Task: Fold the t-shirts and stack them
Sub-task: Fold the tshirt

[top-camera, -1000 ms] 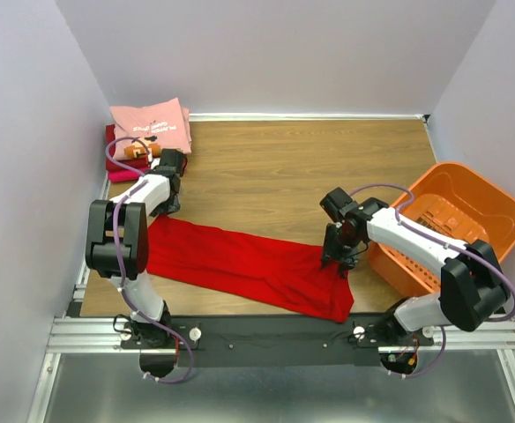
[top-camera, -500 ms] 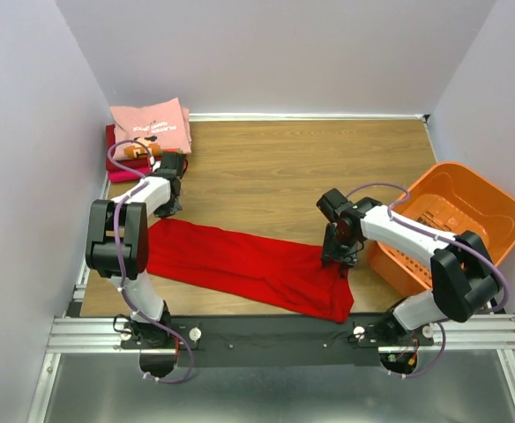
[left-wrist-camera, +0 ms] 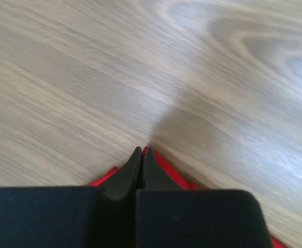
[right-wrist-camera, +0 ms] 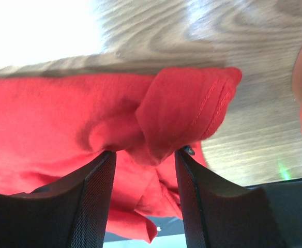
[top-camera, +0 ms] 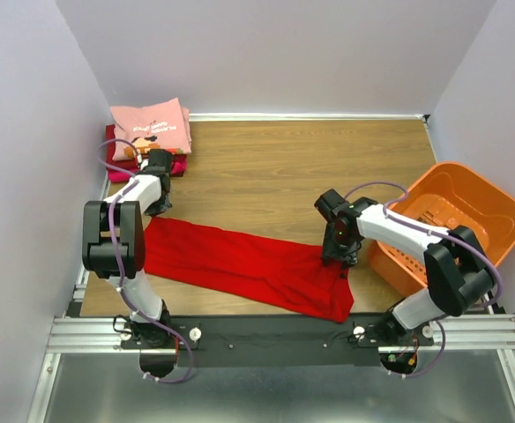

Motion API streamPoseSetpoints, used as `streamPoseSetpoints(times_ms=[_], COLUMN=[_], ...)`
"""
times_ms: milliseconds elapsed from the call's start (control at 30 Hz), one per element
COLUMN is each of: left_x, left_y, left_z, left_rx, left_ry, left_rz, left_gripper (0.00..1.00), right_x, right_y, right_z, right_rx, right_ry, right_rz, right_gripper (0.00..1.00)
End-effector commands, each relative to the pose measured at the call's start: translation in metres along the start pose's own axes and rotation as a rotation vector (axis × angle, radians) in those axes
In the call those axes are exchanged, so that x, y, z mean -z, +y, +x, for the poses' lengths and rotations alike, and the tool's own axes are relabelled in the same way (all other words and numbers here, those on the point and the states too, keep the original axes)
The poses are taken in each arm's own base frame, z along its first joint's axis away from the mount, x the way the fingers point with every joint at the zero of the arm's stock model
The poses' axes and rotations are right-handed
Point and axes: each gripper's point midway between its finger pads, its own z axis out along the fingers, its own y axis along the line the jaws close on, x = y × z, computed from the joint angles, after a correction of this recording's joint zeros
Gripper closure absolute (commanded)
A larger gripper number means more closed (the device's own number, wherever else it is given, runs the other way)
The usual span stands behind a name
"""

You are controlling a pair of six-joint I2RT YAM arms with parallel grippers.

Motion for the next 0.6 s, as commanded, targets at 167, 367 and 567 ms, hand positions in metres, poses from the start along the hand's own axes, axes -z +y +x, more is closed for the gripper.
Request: streamPoseSetpoints(times_ms=[167, 367, 567], left_x=[-0.004, -0.012, -0.019], left_y=[0.032, 0.03, 0.038], left_z=[-0.024, -0.03, -0.035], left_rx=[0.076, 0.076, 0.082], left_ry=[-0.029, -0.025, -0.016], left_rz=[-0.04, -0.049, -0.08], left_gripper=[1.0, 1.0, 1.0], right_x=[-0.018, -0.021, -0.022], right_y=[-0.006, 0.007, 0.02], right_z=[-0.011, -0.027, -0.056], right_rx=[-0.005, 0.01, 0.038], right_ry=[-0.039, -0.059, -0.102], right_rz=[0.083, 0.086, 0.106], right_gripper=[0.42, 0.42, 0.42])
